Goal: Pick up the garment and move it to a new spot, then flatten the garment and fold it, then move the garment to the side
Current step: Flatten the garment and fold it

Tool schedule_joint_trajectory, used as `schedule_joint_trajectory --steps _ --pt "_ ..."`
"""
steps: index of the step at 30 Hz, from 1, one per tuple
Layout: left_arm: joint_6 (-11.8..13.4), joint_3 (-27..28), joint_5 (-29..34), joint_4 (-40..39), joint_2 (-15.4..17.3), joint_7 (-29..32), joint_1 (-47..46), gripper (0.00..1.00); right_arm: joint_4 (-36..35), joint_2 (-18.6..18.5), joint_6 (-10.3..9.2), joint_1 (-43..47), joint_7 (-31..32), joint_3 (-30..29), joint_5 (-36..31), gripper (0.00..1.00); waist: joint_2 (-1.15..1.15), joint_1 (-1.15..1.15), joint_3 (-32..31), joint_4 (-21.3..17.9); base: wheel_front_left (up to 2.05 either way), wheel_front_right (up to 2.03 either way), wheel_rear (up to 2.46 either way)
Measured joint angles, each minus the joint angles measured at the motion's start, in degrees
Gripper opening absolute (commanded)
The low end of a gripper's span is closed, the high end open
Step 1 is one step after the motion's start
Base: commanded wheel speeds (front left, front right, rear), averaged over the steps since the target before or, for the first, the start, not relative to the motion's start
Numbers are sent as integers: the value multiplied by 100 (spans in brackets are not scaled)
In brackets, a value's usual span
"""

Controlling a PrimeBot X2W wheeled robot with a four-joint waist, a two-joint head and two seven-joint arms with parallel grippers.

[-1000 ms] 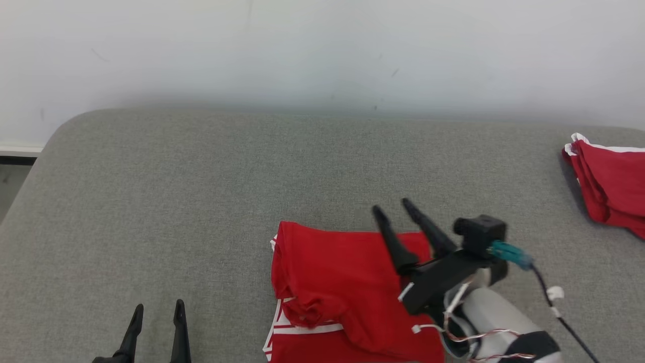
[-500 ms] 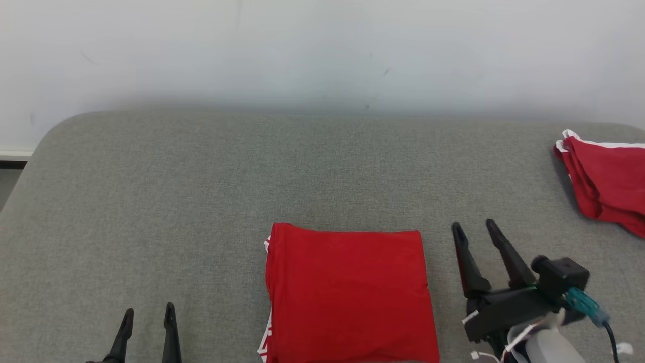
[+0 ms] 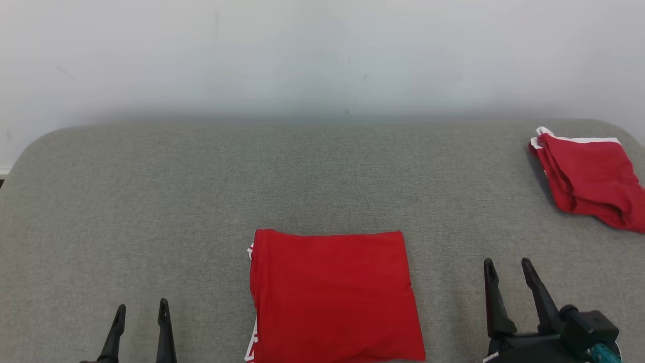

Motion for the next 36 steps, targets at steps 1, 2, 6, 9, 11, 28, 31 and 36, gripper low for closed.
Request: schedule_joint_trajectory --steps 1,2,6,9,11,28,31,36 --pt "7 -12 8 -11 -1 0 5 100 -23 11 0 57 0 -15 -66 100 0 0 -7 -24 0 0 0" --pt "9 -31 45 -25 -1 1 13 100 -69 30 0 119 0 -43 -98 100 0 0 -16 -47 0 0 0" --pt "21 -99 137 -52 -1 0 93 100 -113 89 0 275 -1 -103 -132 100 0 0 -46 -140 0 0 0" --pt "21 -143 144 -45 -2 0 105 100 -111 124 0 330 -1 -96 -145 100 0 0 -57 -191 0 0 0" --pt "21 -151 146 -45 -2 0 107 100 -104 136 0 336 -1 -87 -164 100 0 0 -61 -214 0 0 0" --pt "-11 -157 216 -4 -1 0 120 100 -47 198 0 341 0 25 -225 100 0 0 -45 -206 0 0 0" --pt "-13 -151 218 9 -2 0 120 100 -38 201 0 339 -1 45 -225 100 0 0 -44 -204 0 0 0" --pt "-19 -138 224 24 -1 0 119 100 -16 203 0 335 0 58 -225 100 0 0 -46 -203 0 0 0"
